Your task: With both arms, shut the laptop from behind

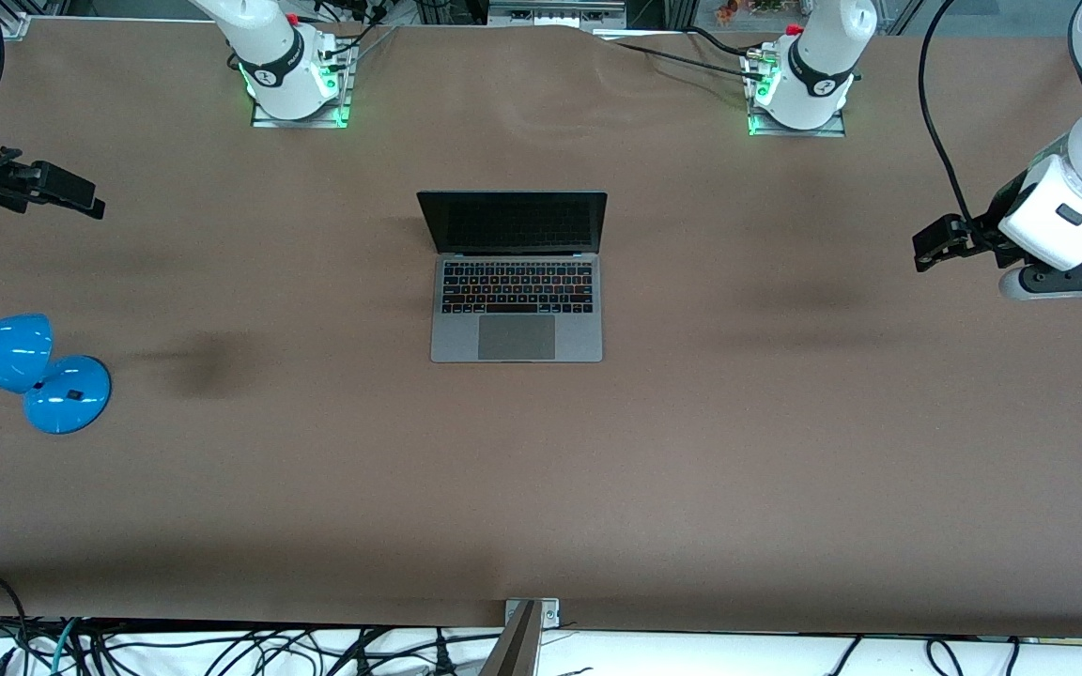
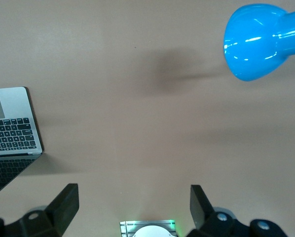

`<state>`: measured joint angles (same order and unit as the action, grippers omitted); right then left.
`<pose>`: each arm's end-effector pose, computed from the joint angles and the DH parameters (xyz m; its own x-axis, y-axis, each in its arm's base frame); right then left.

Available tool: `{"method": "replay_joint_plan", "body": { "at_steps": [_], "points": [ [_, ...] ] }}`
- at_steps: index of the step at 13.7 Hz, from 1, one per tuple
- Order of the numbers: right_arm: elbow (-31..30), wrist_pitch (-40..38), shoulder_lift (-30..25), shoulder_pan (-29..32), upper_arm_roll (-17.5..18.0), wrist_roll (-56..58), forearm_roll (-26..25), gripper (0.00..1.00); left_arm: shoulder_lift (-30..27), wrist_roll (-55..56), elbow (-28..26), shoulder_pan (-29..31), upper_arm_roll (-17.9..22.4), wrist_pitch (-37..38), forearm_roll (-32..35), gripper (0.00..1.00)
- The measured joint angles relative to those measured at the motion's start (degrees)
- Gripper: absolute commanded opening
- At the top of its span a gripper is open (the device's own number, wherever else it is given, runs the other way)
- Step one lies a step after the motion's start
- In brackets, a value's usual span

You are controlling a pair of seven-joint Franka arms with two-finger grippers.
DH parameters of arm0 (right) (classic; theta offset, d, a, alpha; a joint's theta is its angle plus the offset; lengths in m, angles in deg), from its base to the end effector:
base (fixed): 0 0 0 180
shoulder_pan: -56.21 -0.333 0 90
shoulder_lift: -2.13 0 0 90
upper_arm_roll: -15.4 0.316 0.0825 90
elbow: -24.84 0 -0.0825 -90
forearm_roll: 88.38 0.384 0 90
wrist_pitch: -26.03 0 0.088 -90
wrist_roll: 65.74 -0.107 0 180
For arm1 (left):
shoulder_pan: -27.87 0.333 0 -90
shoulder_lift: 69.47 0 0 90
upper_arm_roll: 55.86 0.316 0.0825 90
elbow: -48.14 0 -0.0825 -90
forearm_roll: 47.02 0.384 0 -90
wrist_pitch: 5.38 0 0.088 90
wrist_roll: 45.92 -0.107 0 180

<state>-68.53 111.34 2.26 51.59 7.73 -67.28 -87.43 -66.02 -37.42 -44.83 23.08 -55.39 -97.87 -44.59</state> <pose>0.5427 -0.0270 0.5893 0.9867 -0.0782 -0.1428 -0.0808 -0.9967 -0.0124 0.5713 -0.0389 0.5698 0.9956 0.0711 -0.0615 0.0679 -0.9963 -0.0523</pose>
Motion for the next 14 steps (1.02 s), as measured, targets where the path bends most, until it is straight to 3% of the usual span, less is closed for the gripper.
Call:
{"method": "replay_joint_plan", "body": {
  "at_steps": [14],
  "points": [
    [0.0,0.0,0.0,0.0,-0.1,0.0,0.8,1.0,1.0,0.0,0.0,-0.4,-0.2,1.9,-1.6,1.0]
  ]
}}
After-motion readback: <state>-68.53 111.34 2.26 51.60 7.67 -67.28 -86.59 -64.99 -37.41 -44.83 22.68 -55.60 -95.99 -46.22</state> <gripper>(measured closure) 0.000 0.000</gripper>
